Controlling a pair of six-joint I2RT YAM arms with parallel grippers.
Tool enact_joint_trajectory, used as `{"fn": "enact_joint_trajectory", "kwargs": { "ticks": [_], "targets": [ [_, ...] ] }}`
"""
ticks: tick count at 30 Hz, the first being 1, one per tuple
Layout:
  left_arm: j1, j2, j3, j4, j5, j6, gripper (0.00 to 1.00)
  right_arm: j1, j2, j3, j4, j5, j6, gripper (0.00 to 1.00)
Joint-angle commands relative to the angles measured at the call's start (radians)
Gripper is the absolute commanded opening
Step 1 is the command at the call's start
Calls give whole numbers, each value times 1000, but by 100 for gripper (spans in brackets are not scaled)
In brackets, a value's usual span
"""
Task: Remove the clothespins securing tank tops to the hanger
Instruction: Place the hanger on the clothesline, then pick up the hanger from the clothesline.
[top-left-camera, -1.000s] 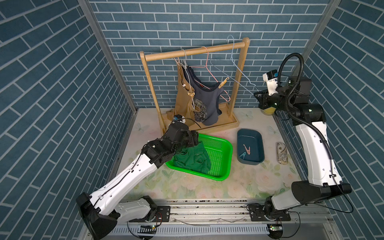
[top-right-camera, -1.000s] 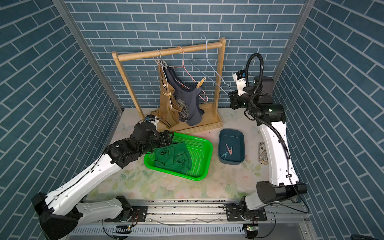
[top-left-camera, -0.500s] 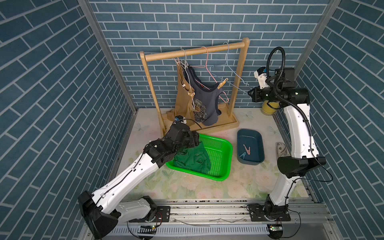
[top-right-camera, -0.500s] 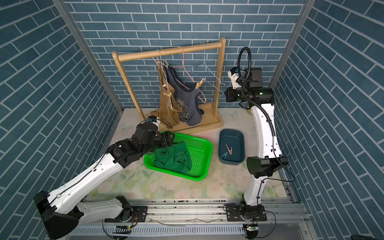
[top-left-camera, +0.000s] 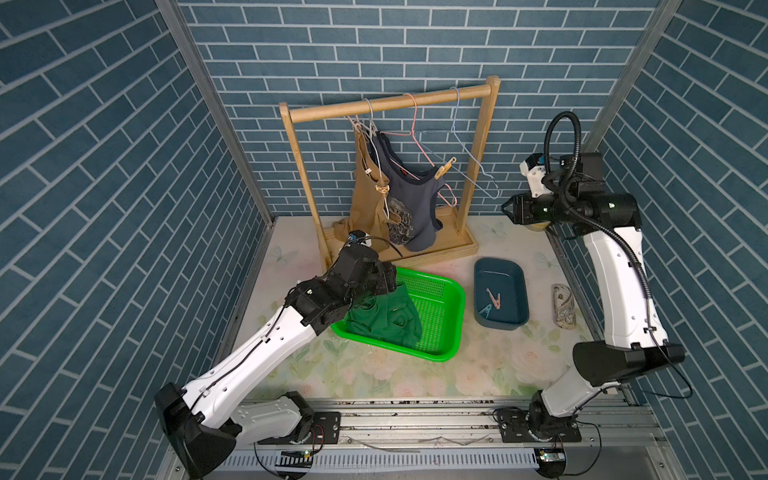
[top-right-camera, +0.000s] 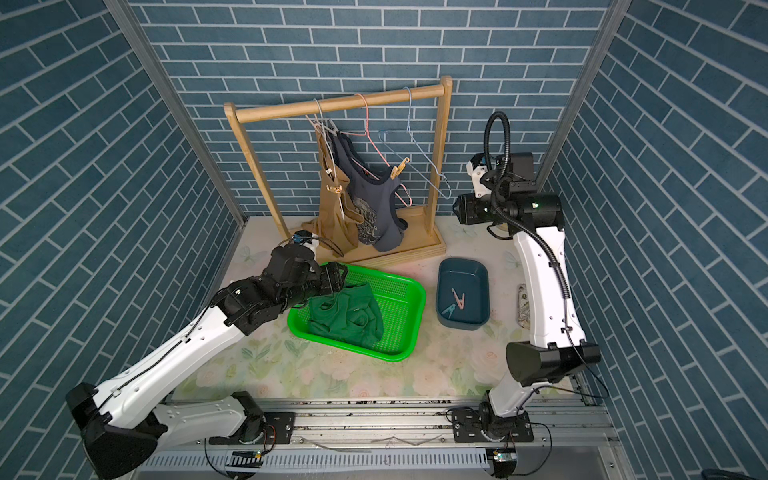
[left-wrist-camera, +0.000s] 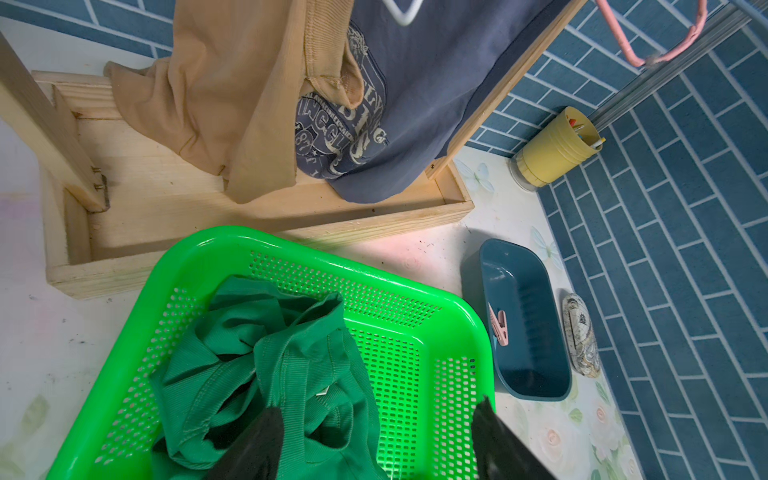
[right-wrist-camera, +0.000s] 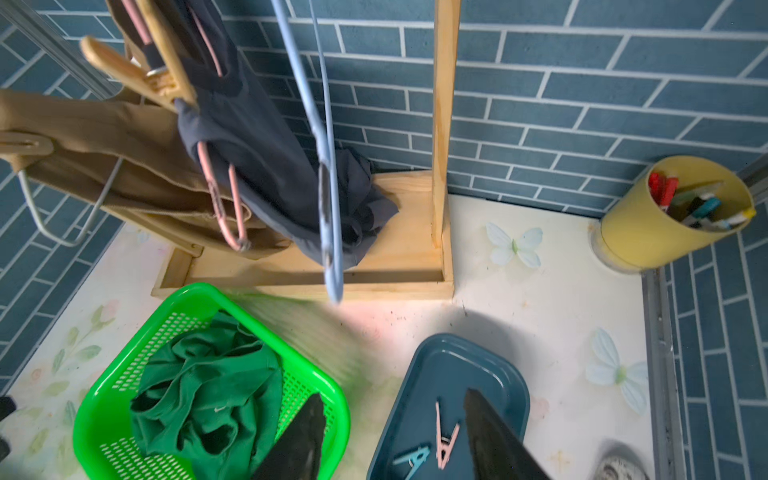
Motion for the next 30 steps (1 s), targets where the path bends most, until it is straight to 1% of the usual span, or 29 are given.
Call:
{"fn": "enact_joint_trajectory", "kwargs": {
  "ticks": [1,3,5,7,9,12,17,24,30],
  "targets": [
    [28,-31,30,-49,-27,37,74,1,-158,-96,87,-71,44,57],
    [44,-37,31,-54,-23,45,74,13,-219,-150,134,-154,69,60],
    [57,-38,31,-58,-17,48,74,43,-249,-191,183,-219,99,62],
    [65,-37,29,-57,-13,51,74,103,-240,-196,201,-243,105,63],
    [70,-36,27,-57,-5,52,74,179,-202,-184,204,-202,89,64],
    [73,-38,21,-55,6,50,74,217,-126,-173,237,-177,81,65],
    [77,-60,6,-70,13,54,74,215,9,-129,312,-88,54,67],
    [81,-96,-1,-101,9,61,74,216,244,93,304,-68,26,68],
    [83,-113,-14,-108,5,60,74,215,344,218,299,-66,26,67]
  ]
}}
